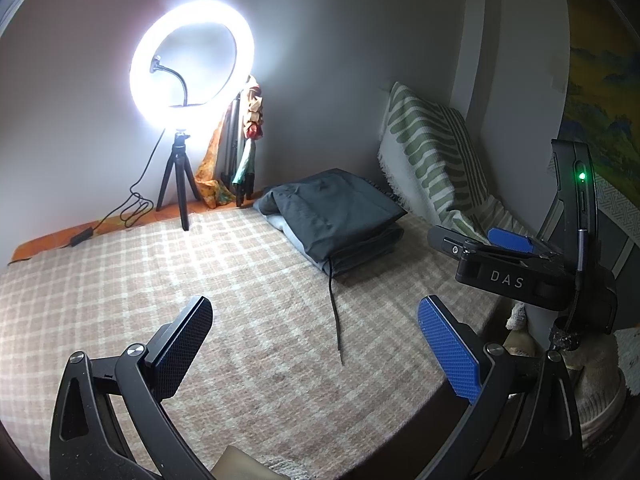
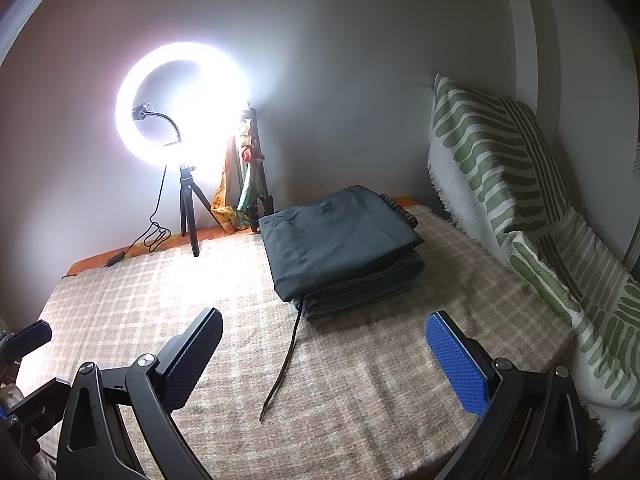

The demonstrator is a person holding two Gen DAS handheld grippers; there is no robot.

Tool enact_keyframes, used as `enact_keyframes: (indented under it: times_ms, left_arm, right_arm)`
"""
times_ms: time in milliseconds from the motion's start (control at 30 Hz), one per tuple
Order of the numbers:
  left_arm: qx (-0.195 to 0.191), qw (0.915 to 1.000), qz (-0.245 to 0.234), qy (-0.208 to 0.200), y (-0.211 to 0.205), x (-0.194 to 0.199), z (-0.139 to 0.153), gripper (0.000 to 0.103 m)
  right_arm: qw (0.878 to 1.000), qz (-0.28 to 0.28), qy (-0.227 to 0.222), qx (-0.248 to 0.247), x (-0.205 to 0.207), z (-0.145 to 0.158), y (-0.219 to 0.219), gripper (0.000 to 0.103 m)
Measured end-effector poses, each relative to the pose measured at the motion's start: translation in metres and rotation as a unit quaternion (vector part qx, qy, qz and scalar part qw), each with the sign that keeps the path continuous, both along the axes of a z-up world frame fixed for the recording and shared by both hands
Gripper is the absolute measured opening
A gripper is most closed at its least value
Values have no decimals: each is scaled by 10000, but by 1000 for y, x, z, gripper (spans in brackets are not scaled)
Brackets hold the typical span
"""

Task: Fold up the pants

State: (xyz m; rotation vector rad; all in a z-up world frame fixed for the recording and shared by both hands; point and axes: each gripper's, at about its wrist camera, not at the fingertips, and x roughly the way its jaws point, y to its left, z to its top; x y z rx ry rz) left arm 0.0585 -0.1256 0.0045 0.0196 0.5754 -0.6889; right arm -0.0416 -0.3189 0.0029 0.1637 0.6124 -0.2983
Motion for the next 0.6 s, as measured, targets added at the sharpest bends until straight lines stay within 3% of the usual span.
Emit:
enact_keyframes:
  times_ms: [300, 600]
  left_arm:
    - [-31, 10000, 37, -23, 3, 3, -2, 102]
    - [108, 9994, 173, -297, 8, 7, -2, 102]
  right_arm:
    - [10000, 12, 9, 27, 1, -2, 0, 103]
    - [10000, 36, 54, 44, 7, -8, -1, 103]
